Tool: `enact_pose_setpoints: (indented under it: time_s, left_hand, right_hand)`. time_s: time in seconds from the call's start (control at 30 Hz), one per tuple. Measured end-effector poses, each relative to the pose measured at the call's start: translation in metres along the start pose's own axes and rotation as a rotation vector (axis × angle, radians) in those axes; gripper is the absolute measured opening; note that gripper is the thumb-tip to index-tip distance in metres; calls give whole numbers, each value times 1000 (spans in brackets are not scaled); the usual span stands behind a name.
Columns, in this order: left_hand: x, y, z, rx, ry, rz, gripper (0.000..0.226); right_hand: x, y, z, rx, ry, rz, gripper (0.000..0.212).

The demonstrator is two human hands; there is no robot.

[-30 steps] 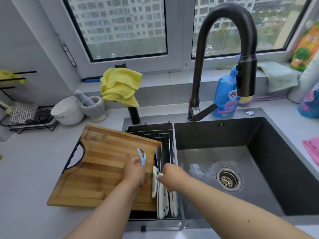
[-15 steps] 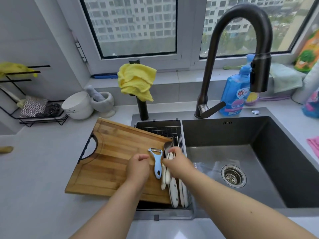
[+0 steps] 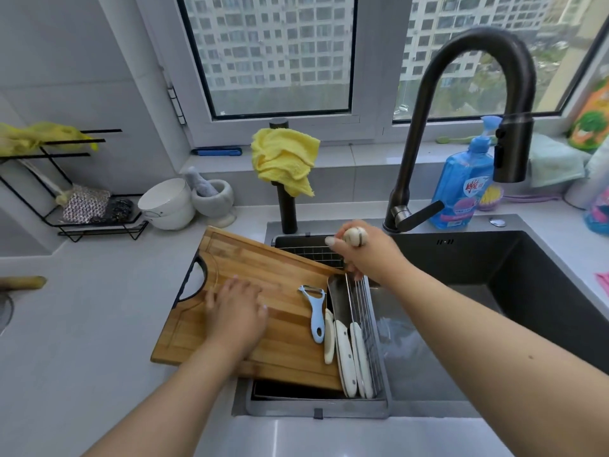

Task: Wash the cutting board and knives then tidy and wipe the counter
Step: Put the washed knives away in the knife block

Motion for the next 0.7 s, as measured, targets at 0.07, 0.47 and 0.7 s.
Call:
enact_pose_setpoints:
  time_s: [0.07,0.47,0.7]
  left_hand:
    - [1,-15,-7,98,-38,-116,45]
    - [-5,-23,-16,33,-72,-206,47]
    - [-6,-17,-21,-76,-93,-167,39]
  right_hand:
    - [0,9,-28,-4,102,90,17]
    - [4,-31,-70,92,162,-30,14]
    - [1,-43,-84,22,230,-8,13]
Point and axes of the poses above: each hand's wrist, its own x-axis towards the middle knuckle, its own y-axis out of the back of the hand, z = x × y, the point moved 10 cm from there along x, towards the middle knuckle, and after that the axes turned 6 degrees about x, right-handed, at the moved point
